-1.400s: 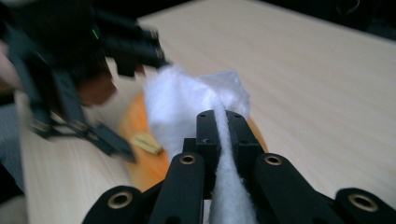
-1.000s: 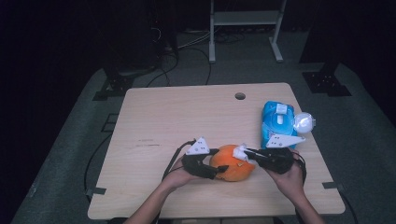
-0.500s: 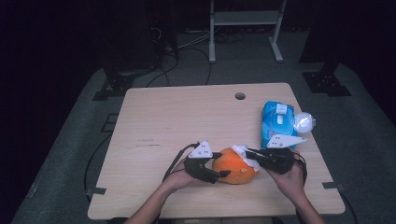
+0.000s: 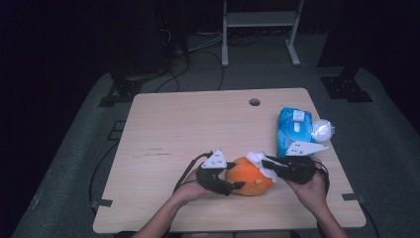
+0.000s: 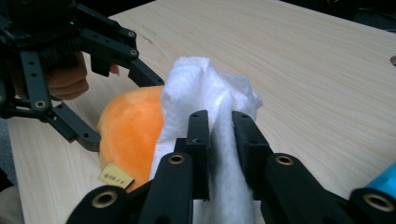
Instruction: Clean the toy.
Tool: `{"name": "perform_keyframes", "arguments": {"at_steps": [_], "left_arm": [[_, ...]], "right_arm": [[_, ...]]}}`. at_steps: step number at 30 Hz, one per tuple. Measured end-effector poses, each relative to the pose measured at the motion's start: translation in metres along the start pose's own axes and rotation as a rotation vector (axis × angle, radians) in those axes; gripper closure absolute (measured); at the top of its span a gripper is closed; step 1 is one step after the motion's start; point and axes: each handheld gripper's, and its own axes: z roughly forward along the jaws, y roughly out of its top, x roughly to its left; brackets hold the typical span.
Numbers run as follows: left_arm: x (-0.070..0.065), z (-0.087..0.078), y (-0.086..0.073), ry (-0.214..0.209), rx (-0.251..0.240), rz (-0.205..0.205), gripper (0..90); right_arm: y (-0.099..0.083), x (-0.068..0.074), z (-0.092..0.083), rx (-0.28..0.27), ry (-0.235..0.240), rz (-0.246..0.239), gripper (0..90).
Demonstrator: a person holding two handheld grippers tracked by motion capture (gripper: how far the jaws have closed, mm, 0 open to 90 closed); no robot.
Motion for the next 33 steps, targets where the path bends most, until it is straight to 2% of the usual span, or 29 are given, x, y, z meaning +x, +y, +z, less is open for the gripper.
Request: {"name": "perform_keyframes", "arguments": {"at_steps": [2,6,8,9,12,15,17,20,24,27,31,32,33], "left_arm": [[0.0,0.0,0.0,0.001,0.001,-0.002,27.0],[-0.002,0.001,0.001,0.005,0.006,0.002,26.1],[-0.003,0.001,0.002,0.003,0.009,0.011,26.1],[-0.003,0.001,0.003,0.003,0.01,0.015,26.2],[-0.005,0.002,0.003,-0.004,0.017,0.028,26.7],[-0.01,0.003,0.004,-0.007,0.037,0.071,26.9],[-0.012,0.004,0.004,-0.01,0.051,0.083,26.8],[-0.01,0.004,0.002,-0.014,0.055,0.078,26.7],[-0.011,0.005,0.002,-0.017,0.049,0.075,24.9],[-0.009,0.006,0.0,-0.016,0.036,0.062,23.8],[-0.009,0.007,0.001,-0.007,0.036,0.058,23.9],[-0.009,0.007,0.001,-0.007,0.036,0.058,23.8],[-0.013,0.01,0.003,-0.012,0.034,0.07,23.8]], "right_arm": [[0.002,0.001,-0.002,-0.002,0.01,0.009,73.8],[0.005,0.005,-0.001,-0.002,0.029,-0.004,70.0],[0.006,0.007,-0.001,-0.006,0.045,-0.005,66.9],[0.009,0.01,0.001,-0.006,0.071,-0.001,63.7],[0.01,0.011,0.003,-0.007,0.093,0.006,61.4],[0.012,0.017,0.011,0.005,0.112,0.002,60.4],[0.011,0.023,0.017,0.027,0.1,-0.02,60.1],[0.007,0.029,0.024,0.029,0.076,-0.042,61.5],[0.006,0.032,0.024,0.028,0.061,-0.07,72.3],[0.008,0.028,0.02,0.034,0.061,-0.068,79.0],[0.008,0.023,0.016,0.023,0.053,-0.043,80.4],[0.008,0.023,0.016,0.023,0.053,-0.043,80.4],[0.009,0.03,0.018,0.015,0.067,-0.055,80.4]]}}
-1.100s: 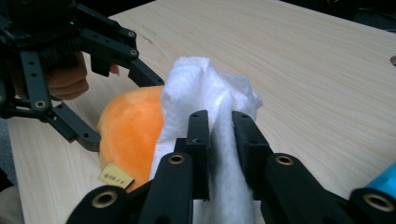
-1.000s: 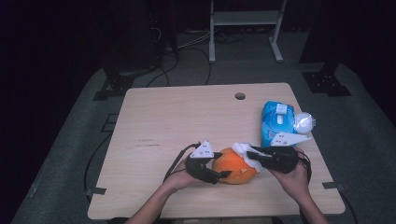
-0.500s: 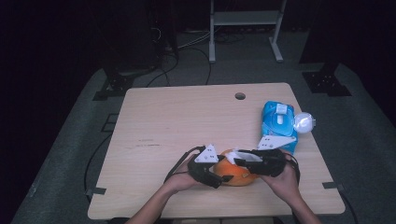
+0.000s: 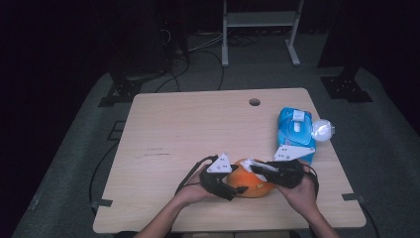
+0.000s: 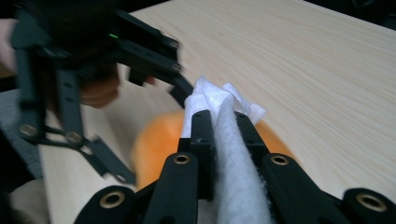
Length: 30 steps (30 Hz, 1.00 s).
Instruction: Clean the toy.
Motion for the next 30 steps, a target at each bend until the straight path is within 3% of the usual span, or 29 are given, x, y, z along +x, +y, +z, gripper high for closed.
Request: {"name": "perform_keyframes", "arguments": {"at_steps": [3,4,6,11,12,15,16,17,18,20,21,24,25,29,30], "left_arm": [[-0.002,0.003,0.001,-0.01,0.004,0.011,23.9],[-0.003,0.004,0.002,0.004,0.022,0.027,24.1],[-0.002,0.001,0.0,0.013,0.01,0.02,26.0],[0.004,-0.002,-0.004,0.006,0.001,-0.012,27.1],[0.005,-0.002,-0.005,0.002,0.0,-0.018,27.1],[0.004,-0.002,-0.003,-0.006,-0.008,-0.007,26.0],[0.004,-0.005,0.003,-0.011,-0.049,-0.001,18.8],[0.004,-0.005,0.003,-0.011,-0.049,-0.001,15.8],[0.004,-0.005,0.008,-0.007,-0.095,-0.003,12.5],[0.004,-0.003,0.008,0.001,-0.088,0.002,11.5],[0.004,0.0,0.007,0.007,-0.071,0.009,11.9],[0.007,0.001,0.001,-0.001,-0.076,-0.018,16.8],[0.008,0.001,0.0,0.002,-0.071,-0.032,20.9],[0.012,0.0,-0.001,0.018,-0.059,-0.057,23.8],[0.013,-0.001,-0.002,0.022,-0.061,-0.07,23.8]], "right_arm": [[0.003,0.011,0.007,0.002,0.045,-0.021,80.4],[0.005,0.021,0.016,0.036,0.033,-0.082,80.4],[0.006,0.021,0.017,0.044,0.021,-0.101,80.4],[0.001,0.005,0.002,0.026,-0.009,-0.054,80.6],[-0.006,-0.006,-0.008,0.021,-0.02,-0.014,80.5],[-0.01,-0.013,-0.013,0.011,-0.005,0.02,80.6],[-0.013,-0.015,-0.011,0.004,0.02,0.038,80.6],[-0.013,-0.015,-0.011,0.004,0.02,0.038,80.6],[-0.013,-0.012,-0.006,-0.002,0.054,0.041,80.6],[-0.01,-0.005,0.001,-0.003,0.078,0.017,80.6],[-0.009,-0.002,0.002,0.002,0.072,0.005,80.6],[-0.007,-0.002,0.002,0.009,0.059,-0.005,80.6],[-0.008,-0.004,0.002,0.007,0.059,-0.001,80.6],[-0.011,-0.015,-0.007,0.004,0.031,0.018,80.6],[-0.015,-0.021,-0.012,0.002,0.018,0.045,80.6]]}}
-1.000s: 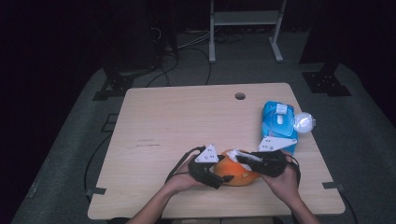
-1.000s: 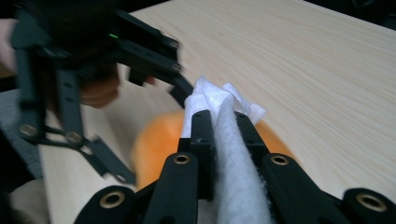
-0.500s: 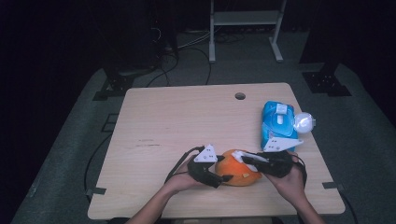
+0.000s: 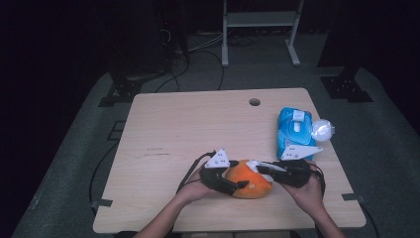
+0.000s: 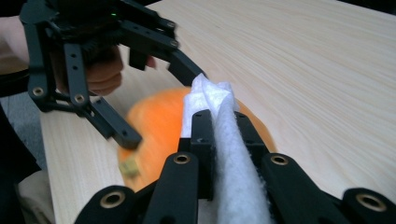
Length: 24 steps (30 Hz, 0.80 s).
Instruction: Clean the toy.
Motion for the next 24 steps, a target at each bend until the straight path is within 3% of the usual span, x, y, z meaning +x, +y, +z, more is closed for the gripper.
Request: {"name": "perform_keyframes", "arguments": {"at_steps": [2,3,6,7,8,9,12,15,16,17,18,19,20,24], "left_arm": [[0.006,-0.001,-0.002,0.002,-0.001,-0.04,23.9],[0.006,-0.001,-0.002,0.002,-0.001,-0.04,23.9],[0.012,-0.003,-0.005,0.004,-0.009,-0.084,24.3],[0.012,-0.003,-0.005,0.004,-0.009,-0.084,24.4],[0.013,-0.003,-0.005,0.003,-0.014,-0.1,24.4],[0.016,-0.004,-0.006,0.008,-0.025,-0.136,24.4],[0.018,-0.004,-0.007,0.01,-0.029,-0.152,24.3],[0.017,-0.003,-0.007,0.01,-0.035,-0.156,24.3],[0.014,-0.003,-0.006,-0.004,-0.037,-0.128,24.2],[0.014,-0.003,-0.006,-0.004,-0.037,-0.128,24.1],[0.009,-0.003,-0.004,-0.028,-0.034,-0.088,23.6],[0.009,-0.003,-0.004,-0.028,-0.034,-0.088,22.8],[0.003,-0.002,-0.002,-0.037,-0.029,-0.058,21.9],[-0.002,0.001,0.001,-0.017,-0.016,-0.052,21.6]], "right_arm": [[-0.004,-0.007,-0.004,-0.001,-0.005,0.02,80.6],[-0.006,-0.009,-0.006,0.001,-0.003,0.029,80.6],[-0.009,-0.012,-0.01,-0.009,0.039,0.046,80.7],[-0.009,-0.012,-0.01,-0.009,0.039,0.046,80.7],[-0.006,-0.009,-0.011,-0.019,0.072,0.037,80.6],[-0.005,-0.007,-0.011,-0.027,0.093,0.03,80.7],[-0.003,-0.003,-0.01,-0.028,0.119,0.017,80.6],[-0.004,-0.006,-0.009,-0.025,0.107,0.023,80.6],[-0.006,-0.01,-0.009,-0.022,0.087,0.034,80.6],[-0.006,-0.01,-0.009,-0.022,0.087,0.034,80.6],[-0.01,-0.016,-0.009,-0.018,0.065,0.065,80.6],[-0.01,-0.016,-0.009,-0.018,0.065,0.065,80.6],[-0.014,-0.022,-0.007,-0.013,0.04,0.095,80.6],[-0.015,-0.026,-0.006,-0.016,0.037,0.123,80.6]]}}
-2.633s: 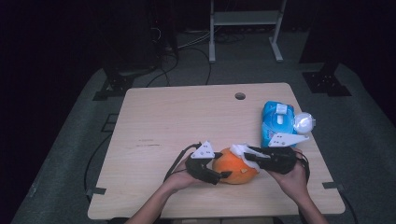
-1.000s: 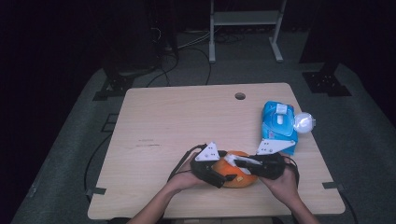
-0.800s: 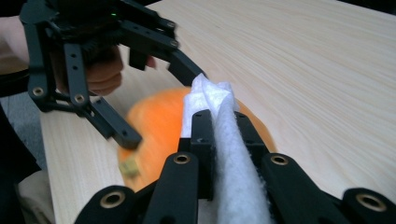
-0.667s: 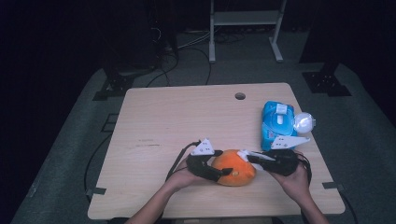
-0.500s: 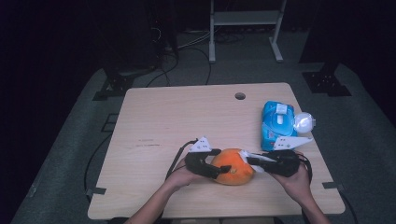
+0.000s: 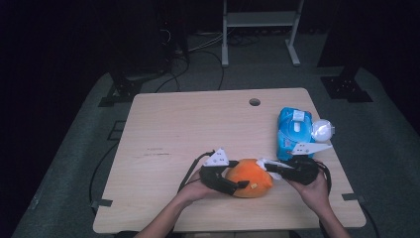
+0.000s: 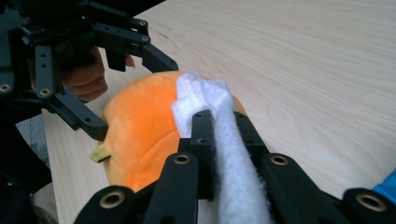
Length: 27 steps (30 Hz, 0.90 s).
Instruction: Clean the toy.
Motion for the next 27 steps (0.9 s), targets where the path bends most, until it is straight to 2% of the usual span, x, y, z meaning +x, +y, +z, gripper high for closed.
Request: {"name": "perform_keyframes", "arguments": {"at_steps": [2,3,4,5,6,7,9,10,11,13,14,15,16,17,18,19,20,22,23,24,25,26,27], "left_arm": [[-0.001,0.001,0.001,0.001,0.002,0.004,21.7],[-0.003,0.002,0.001,0.004,0.004,0.01,21.8],[-0.004,0.003,0.001,0.005,0.003,0.012,22.0],[-0.006,0.004,0.002,0.005,0.004,0.022,22.0],[-0.008,0.005,0.002,0.004,0.004,0.035,21.9],[-0.009,0.005,0.003,0.006,0.01,0.048,19.6],[-0.008,0.003,0.004,0.003,0.01,0.052,15.4],[-0.002,-0.002,0.004,-0.005,-0.012,0.02,14.1],[-0.002,-0.002,0.004,-0.005,-0.012,0.02,11.6],[0.006,-0.006,0.002,0.005,-0.016,-0.016,8.8],[0.013,-0.006,-0.002,-0.01,-0.02,-0.061,7.8],[0.013,-0.006,-0.002,-0.01,-0.02,-0.061,6.8],[0.017,-0.002,-0.007,-0.032,-0.014,-0.09,5.6],[0.017,-0.002,-0.007,-0.032,-0.014,-0.09,5.1],[0.018,0.003,-0.011,-0.068,0.003,-0.103,5.1],[0.018,0.003,-0.011,-0.068,0.003,-0.103,5.1],[0.018,0.008,-0.014,-0.115,0.018,-0.119,5.3],[0.016,0.01,-0.015,-0.118,0.027,-0.103,7.9],[0.016,0.01,-0.015,-0.118,0.027,-0.103,13.5],[0.015,0.009,-0.014,-0.114,0.03,-0.09,13.5],[0.014,0.007,-0.012,-0.115,0.032,-0.084,18.6],[0.012,0.002,-0.009,-0.116,0.01,-0.052,29.5],[0.012,0.002,-0.009,-0.116,0.01,-0.052,33.0]], "right_arm": [[0.001,0.002,0.0,-0.003,-0.001,-0.005,80.6],[0.003,0.006,0.0,-0.01,0.01,-0.013,80.6],[0.007,0.012,0.001,-0.026,0.042,-0.022,80.6],[0.007,0.012,0.001,-0.026,0.042,-0.022,80.6],[0.01,0.017,0.004,-0.027,0.062,-0.033,80.6],[0.014,0.025,0.01,-0.003,0.05,-0.074,80.6],[0.014,0.026,0.012,0.008,0.044,-0.086,80.6],[0.013,0.023,0.012,0.014,0.045,-0.077,80.6],[0.013,0.023,0.012,0.014,0.045,-0.077,80.6],[0.01,0.018,0.008,0.014,0.043,-0.065,80.6],[0.009,0.016,0.006,0.013,0.042,-0.062,80.5],[0.008,0.014,0.005,0.014,0.043,-0.055,80.5],[0.008,0.013,0.004,0.014,0.047,-0.052,80.5],[0.007,0.011,0.004,0.014,0.052,-0.05,80.4],[0.007,0.011,0.004,0.014,0.052,-0.049,80.4],[0.007,0.011,0.004,0.014,0.052,-0.049,80.4],[0.008,0.011,0.004,0.016,0.055,-0.048,80.4],[0.008,0.012,0.006,0.016,0.058,-0.048,80.4],[0.008,0.012,0.006,0.016,0.058,-0.048,80.4],[0.008,0.013,0.006,0.018,0.057,-0.049,80.4],[0.008,0.014,0.007,0.017,0.056,-0.052,80.4],[0.01,0.017,0.007,0.004,0.061,-0.053,80.4],[0.01,0.017,0.007,0.004,0.061,-0.053,80.4]]}}
